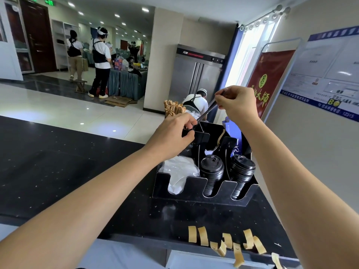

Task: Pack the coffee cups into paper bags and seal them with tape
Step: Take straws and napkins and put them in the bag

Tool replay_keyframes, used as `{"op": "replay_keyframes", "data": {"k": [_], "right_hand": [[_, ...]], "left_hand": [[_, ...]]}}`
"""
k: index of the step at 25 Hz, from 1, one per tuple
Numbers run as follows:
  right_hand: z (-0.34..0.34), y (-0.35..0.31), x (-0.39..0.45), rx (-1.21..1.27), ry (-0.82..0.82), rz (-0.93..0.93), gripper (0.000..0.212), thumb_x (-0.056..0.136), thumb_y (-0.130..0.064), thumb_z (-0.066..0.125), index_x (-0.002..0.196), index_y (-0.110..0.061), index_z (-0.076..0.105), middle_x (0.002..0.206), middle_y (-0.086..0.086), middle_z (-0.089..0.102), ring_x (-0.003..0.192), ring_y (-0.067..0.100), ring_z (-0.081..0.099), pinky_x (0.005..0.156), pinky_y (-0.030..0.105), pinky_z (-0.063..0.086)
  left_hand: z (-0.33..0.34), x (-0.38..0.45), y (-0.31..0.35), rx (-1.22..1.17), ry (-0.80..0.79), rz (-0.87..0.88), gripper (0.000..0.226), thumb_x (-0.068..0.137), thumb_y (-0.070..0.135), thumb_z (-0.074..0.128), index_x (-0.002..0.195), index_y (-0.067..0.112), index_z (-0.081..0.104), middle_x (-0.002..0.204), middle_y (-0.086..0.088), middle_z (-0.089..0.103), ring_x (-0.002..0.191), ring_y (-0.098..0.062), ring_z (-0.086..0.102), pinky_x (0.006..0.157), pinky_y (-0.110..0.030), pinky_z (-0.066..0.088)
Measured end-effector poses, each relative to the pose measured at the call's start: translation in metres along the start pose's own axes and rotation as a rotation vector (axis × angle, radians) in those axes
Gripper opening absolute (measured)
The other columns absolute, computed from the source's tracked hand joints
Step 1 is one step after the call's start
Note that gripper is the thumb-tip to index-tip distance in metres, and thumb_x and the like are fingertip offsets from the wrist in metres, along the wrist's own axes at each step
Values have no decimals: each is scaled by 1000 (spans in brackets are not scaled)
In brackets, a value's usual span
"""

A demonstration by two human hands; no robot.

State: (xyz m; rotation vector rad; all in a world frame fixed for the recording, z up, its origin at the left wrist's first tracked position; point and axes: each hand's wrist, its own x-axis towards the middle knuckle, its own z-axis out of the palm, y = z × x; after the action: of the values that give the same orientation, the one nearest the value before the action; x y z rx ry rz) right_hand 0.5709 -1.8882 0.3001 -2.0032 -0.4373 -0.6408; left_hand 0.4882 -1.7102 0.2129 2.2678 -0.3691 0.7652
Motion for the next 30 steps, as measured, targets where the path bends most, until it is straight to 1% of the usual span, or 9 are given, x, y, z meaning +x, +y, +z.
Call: {"op": "replay_keyframes", "data": {"k": [4,7,9,12,15,18,22,25,30], "right_hand": [[-26,-24,-15,39,-43,-46,4,89,-5,74,90,-6,77,74,1,73,64,10,68,65,20,58],[-43,-39,-32,101,-131,-59,5,89,-1,75,94,0,77,73,2,73,62,4,67,68,18,58],[-54,-46,-46,134,-201,-38,8,89,0,75,97,3,76,70,-1,73,61,4,67,68,18,58],[-65,-53,-67,194,-284,7,10,88,-2,77,97,0,76,69,-4,74,64,7,69,69,17,58],[-73,-61,-87,244,-310,41,13,86,-3,78,99,-1,76,71,-1,75,63,8,69,66,16,56],[-79,-67,-108,301,-353,66,15,84,-3,79,99,-2,75,78,4,76,66,11,71,67,17,58],[-78,-71,-137,478,-383,138,23,76,-6,81,98,-6,72,79,3,77,69,12,72,69,20,59],[-76,-70,-160,598,-409,187,26,72,-10,79,96,-7,70,79,2,75,69,11,71,71,22,61],[-63,-59,-207,525,-537,200,25,77,-15,79,100,-6,75,90,14,73,74,16,69,77,27,61]], "left_hand": [[-9,-5,16,16,60,25,31,99,18,59,130,21,60,119,5,65,108,-16,53,88,-32,48],[-16,-10,28,29,62,20,40,101,20,57,141,21,54,136,3,62,127,-24,50,102,-42,46],[-21,-17,35,21,8,15,44,102,23,55,146,23,51,138,3,61,131,-25,47,106,-44,43],[-26,-34,45,-24,-69,-2,42,102,26,58,143,25,54,123,7,67,119,-15,53,98,-30,42],[-29,-56,50,-114,-77,-20,29,98,27,65,127,25,66,102,14,70,97,-4,63,85,-20,47],[-32,-80,55,-187,-115,-33,17,94,26,71,111,25,74,92,12,73,86,0,66,78,-14,50],[-38,-111,65,-296,-102,-96,10,91,26,75,101,23,77,87,11,76,84,-4,70,80,-17,54],[-42,-131,72,-377,-88,-149,13,90,30,75,99,21,77,88,10,78,88,-8,72,89,-28,57],[-49,-165,84,-433,-66,-209,17,90,29,76,104,19,77,90,9,79,90,-8,74,93,-35,57]]}}
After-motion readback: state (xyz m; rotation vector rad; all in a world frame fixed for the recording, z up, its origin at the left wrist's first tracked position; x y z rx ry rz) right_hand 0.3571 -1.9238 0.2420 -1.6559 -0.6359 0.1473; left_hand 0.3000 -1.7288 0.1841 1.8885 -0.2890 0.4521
